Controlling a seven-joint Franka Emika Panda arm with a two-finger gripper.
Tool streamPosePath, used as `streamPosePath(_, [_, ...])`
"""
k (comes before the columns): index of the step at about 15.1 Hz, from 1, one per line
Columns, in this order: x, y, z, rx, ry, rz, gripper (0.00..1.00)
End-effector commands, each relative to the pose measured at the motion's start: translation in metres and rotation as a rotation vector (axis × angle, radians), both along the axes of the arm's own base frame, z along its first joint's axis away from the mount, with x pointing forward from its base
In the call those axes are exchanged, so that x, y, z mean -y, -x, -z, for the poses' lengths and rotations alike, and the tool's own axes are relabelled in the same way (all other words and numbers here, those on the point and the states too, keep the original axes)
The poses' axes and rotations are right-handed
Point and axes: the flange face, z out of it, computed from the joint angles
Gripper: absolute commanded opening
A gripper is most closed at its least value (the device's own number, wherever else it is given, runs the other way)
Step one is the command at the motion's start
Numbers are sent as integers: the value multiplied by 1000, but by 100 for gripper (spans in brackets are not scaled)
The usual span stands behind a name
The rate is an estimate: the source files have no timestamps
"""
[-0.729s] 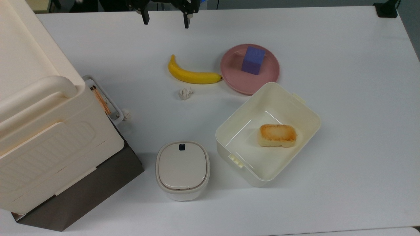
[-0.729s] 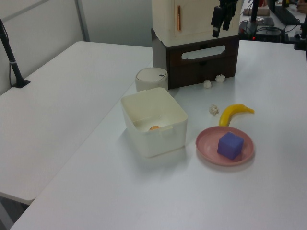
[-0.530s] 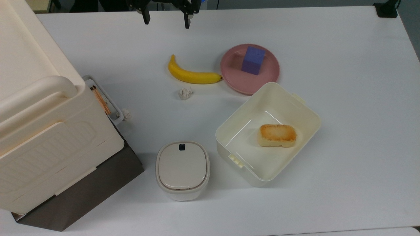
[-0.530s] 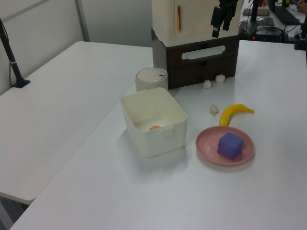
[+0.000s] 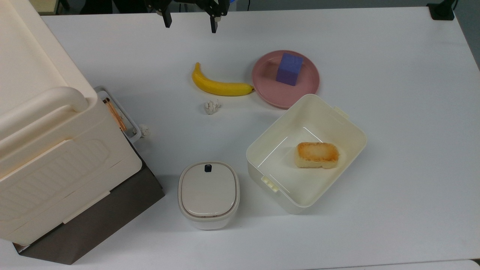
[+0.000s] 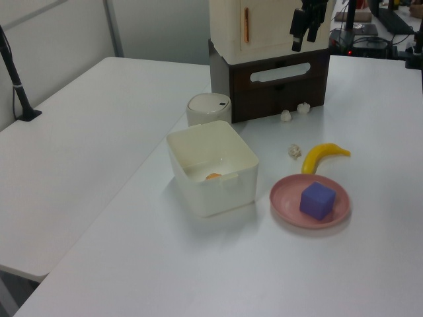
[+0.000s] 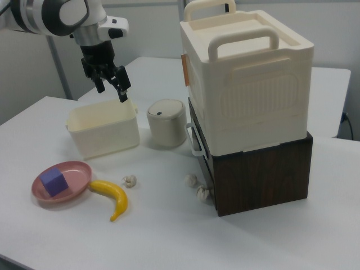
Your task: Put the cube on the table
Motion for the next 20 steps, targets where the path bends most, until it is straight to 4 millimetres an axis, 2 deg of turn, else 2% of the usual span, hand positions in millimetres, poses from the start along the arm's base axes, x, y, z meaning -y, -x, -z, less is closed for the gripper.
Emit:
streamPosePath(1, [1, 7, -2, -13, -1, -74, 100])
streamPosePath(13, [-1, 10, 5, -59, 53, -96, 100])
streamPosePath(16, [-18, 11, 8, -67, 54, -118, 100])
streamPosePath(20, [-28, 17, 21, -125, 71, -122, 100])
